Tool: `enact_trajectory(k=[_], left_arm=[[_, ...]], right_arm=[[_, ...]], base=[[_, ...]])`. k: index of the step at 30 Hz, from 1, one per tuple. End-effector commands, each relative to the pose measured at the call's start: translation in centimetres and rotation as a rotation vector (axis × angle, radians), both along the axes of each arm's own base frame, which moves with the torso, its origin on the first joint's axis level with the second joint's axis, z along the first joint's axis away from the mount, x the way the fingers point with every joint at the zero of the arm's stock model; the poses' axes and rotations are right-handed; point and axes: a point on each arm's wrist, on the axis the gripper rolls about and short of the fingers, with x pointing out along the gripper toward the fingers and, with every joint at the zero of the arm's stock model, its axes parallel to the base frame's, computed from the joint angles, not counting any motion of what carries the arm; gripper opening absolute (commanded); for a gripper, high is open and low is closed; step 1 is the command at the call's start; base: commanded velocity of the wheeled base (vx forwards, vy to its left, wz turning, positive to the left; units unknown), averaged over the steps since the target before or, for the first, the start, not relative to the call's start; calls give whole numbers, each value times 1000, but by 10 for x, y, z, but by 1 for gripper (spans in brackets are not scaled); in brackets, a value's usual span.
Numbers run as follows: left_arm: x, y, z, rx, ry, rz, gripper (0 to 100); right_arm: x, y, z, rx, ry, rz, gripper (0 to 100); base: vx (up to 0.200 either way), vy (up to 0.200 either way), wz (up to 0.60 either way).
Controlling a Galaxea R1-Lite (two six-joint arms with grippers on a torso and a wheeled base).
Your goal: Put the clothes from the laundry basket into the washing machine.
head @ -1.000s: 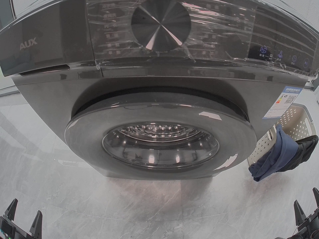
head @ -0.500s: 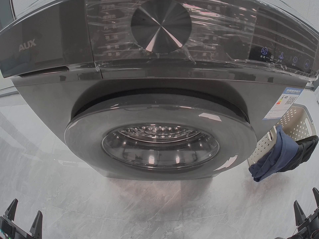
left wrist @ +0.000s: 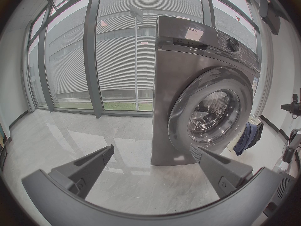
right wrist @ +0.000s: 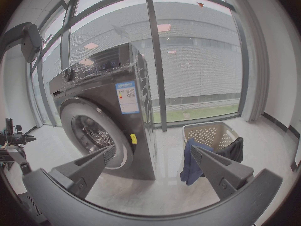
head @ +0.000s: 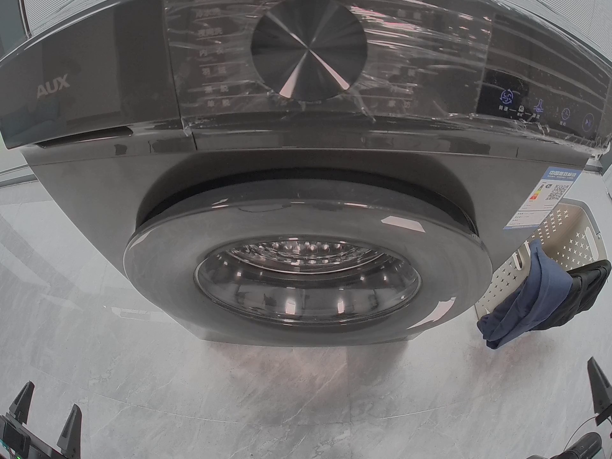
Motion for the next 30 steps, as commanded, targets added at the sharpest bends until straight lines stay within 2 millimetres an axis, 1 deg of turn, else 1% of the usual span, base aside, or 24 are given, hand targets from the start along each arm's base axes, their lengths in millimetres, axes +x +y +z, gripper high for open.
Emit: enact_trajectory(k=[1, 4, 6, 9, 10, 11, 12, 13, 16, 17, 18, 19, 23, 25, 30], left_arm=[[0, 0, -4, 2, 5, -2, 100], [0, 0, -4, 2, 6, -1, 100], [0, 0, -4, 2, 5, -1, 100], [0, 0, -4, 2, 5, -2, 100], [0, 0, -4, 2, 5, -2, 100], [0, 0, -4, 2, 6, -1, 100], [0, 0, -4, 2, 6, -2, 100], [0, 0, -4, 2, 6, -2, 100], [0, 0, -4, 2, 5, -2, 100], [0, 0, -4, 2, 5, -2, 100], [0, 0, -4, 2, 5, -2, 100], [0, 0, -4, 0, 5, -1, 100], [0, 0, -4, 0, 5, -2, 100], [0, 0, -4, 0, 5, -1, 100], [0, 0, -4, 2, 5, -2, 100]], right_arm=[[39, 4, -30, -58, 371, 190, 100], [51, 7, -15, -67, 357, 243, 100], [65, 11, -3, -74, 347, 282, 100], [80, 17, 2, -87, 374, 330, 100], [80, 17, 2, -87, 374, 330, 100], [91, 23, 3, -92, 389, 370, 100], [92, 24, 3, -93, 389, 376, 100], [103, 29, 5, -94, 394, 401, 100], [123, 37, 10, -82, 378, 413, 100], [126, 38, 10, -79, 374, 413, 100], [136, 42, 12, -73, 359, 413, 100], [142, 44, 14, -72, 340, 410, 100], [162, 51, 20, -76, 329, 413, 100], [167, 55, 22, -84, 327, 428, 100], [170, 71, 27, -96, 320, 508, 100]], base=[[0, 0, 0], [0, 0, 0], [0, 0, 0], [0, 0, 0], [0, 0, 0], [0, 0, 0], [0, 0, 0], [0, 0, 0], [0, 0, 0], [0, 0, 0], [0, 0, 0], [0, 0, 0], [0, 0, 0], [0, 0, 0], [0, 0, 0]])
